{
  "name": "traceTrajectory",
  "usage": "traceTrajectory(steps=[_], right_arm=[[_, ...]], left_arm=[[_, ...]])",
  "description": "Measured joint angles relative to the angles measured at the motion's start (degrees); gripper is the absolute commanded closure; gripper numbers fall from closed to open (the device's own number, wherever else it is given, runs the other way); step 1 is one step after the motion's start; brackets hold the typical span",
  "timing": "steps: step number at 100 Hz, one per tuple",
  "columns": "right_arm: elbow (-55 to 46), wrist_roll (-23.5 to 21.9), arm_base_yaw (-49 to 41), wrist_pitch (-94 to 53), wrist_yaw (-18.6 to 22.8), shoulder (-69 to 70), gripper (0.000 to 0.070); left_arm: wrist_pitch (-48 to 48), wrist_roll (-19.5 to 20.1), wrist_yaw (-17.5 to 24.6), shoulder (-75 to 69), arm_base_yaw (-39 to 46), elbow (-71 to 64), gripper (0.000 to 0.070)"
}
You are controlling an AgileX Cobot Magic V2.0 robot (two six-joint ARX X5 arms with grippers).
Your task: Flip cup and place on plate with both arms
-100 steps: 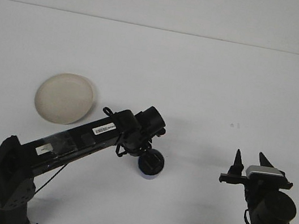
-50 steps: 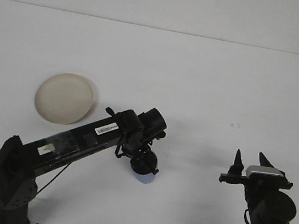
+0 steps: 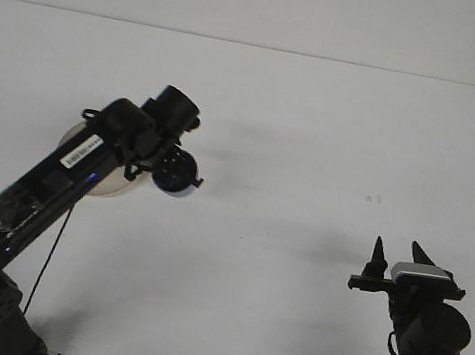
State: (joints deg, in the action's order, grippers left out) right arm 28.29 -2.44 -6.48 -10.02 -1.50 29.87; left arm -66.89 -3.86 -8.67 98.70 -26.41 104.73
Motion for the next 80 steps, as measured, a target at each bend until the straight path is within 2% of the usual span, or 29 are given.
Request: traceTrajectory(steps=[20, 38, 56, 80], right_arm=[[0.0, 0.0, 0.0, 0.0, 0.0, 0.0, 0.0292], [0.0, 0.0, 0.0, 0.0, 0.0, 0.0, 0.0292], [0.0, 0.0, 0.0, 0.0, 0.0, 0.0, 0.0292], [0.0, 0.0, 0.0, 0.0, 0.0, 0.0, 0.0292]], left_arm=[[-0.5, 0.9, -0.3, 0.3, 12.4, -0.1, 0.0689], [1.2, 1.4, -0.4, 0.7, 19.8, -0.1, 0.0689], [2.6, 1.4, -0.4, 2.4, 24.7, -0.1, 0.0689], [3.1, 1.4, -0.4, 6.2, 26.9, -0.1, 0.0688]])
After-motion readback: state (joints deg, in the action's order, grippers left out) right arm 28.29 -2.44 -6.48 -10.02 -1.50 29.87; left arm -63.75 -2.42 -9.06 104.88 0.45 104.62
